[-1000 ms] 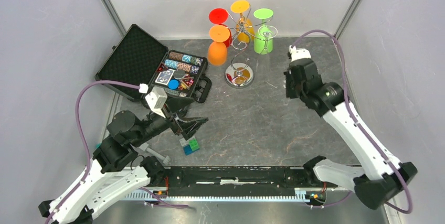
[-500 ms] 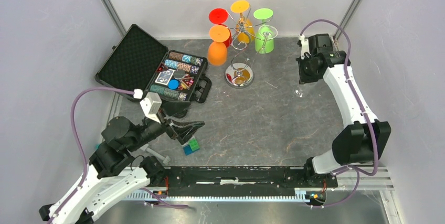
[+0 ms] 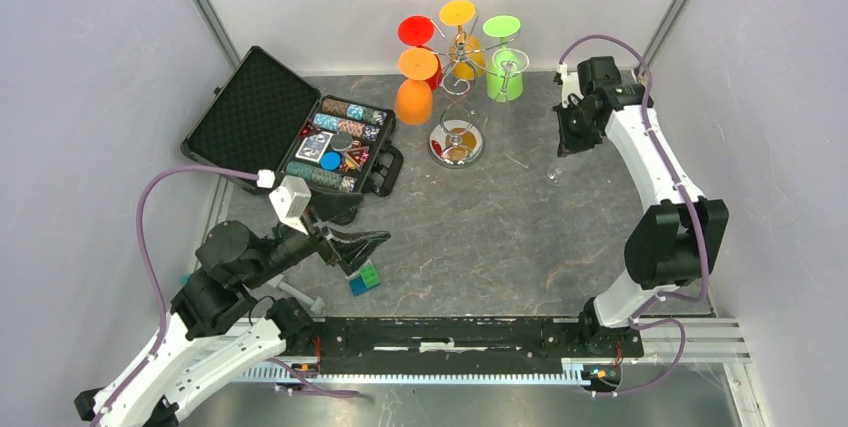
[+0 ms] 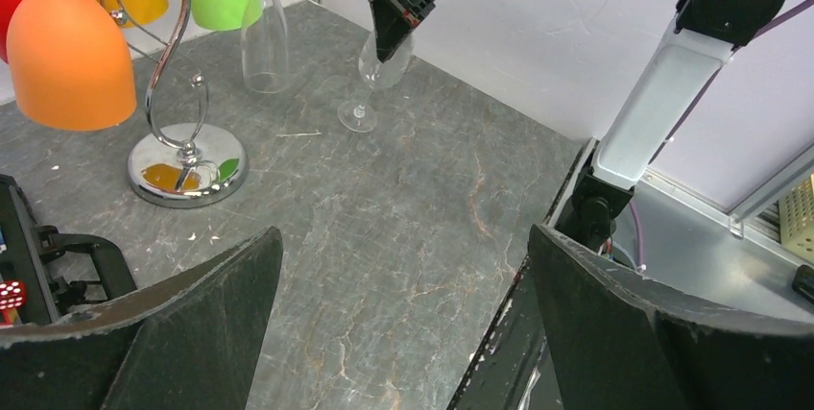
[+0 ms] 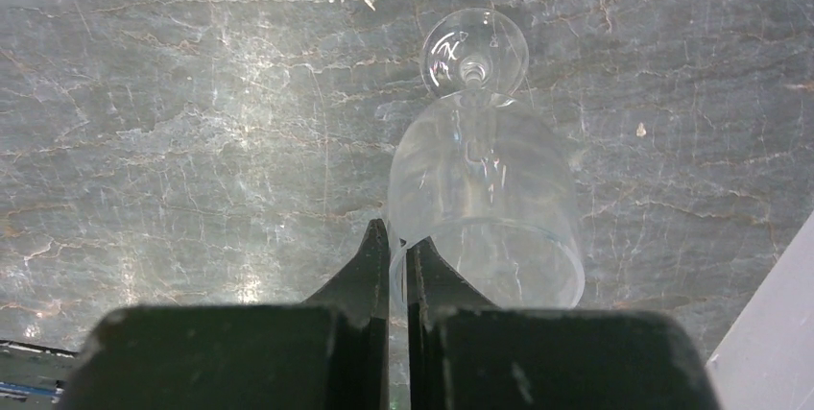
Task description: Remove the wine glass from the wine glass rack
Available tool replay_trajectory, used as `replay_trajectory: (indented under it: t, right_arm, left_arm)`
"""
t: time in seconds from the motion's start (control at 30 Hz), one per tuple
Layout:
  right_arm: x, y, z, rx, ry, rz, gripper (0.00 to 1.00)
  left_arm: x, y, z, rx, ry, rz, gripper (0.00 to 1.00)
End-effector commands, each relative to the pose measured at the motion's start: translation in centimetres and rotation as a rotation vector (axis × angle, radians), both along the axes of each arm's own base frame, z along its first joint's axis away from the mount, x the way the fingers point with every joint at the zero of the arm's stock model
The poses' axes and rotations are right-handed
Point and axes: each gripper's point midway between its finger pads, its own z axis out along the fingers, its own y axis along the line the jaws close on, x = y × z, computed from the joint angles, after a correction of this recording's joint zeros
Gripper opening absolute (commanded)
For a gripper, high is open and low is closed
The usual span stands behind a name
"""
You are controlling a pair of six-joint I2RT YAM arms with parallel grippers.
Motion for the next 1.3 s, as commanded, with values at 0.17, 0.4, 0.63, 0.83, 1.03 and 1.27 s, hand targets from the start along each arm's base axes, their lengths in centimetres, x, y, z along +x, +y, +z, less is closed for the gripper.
replay_trajectory:
  t: [0.17, 0.4, 0.63, 0.83, 1.03, 1.27]
  right_arm:
    - [3.1, 0.3, 1.8, 0.012, -0.069, 0.019, 0.07]
    - [5.0, 0.1, 1.7, 0.003, -0.082, 0.004, 0.15]
    - [6.3, 0.4, 3.6, 0.023, -0.138, 0.003, 0.40]
    - [7.0, 0.7, 7.7, 0.053, -0.281, 0.009, 0.50]
    - [6.2, 1.6, 11.9, 0.128, -0.445, -0.005, 0.58]
    - [2.4, 4.9, 14.7, 0.400, -0.660, 0.010, 0.65]
  left_arm:
    - [1.9, 0.2, -1.0, 0.060, 0.007, 0.083, 1.00]
    - [2.6, 0.0, -1.6, 0.082, 0.021, 0.102, 1.00]
    - [3.3, 0.1, -1.5, 0.083, 0.022, 0.134, 1.00]
    - [5.2, 1.1, -1.5, 0.074, 0.054, 0.256, 1.00]
    - [6.1, 0.5, -0.6, 0.002, 0.058, 0.276, 1.00]
    - [8.7, -2.5, 0.1, -0.033, 0.068, 0.274, 1.00]
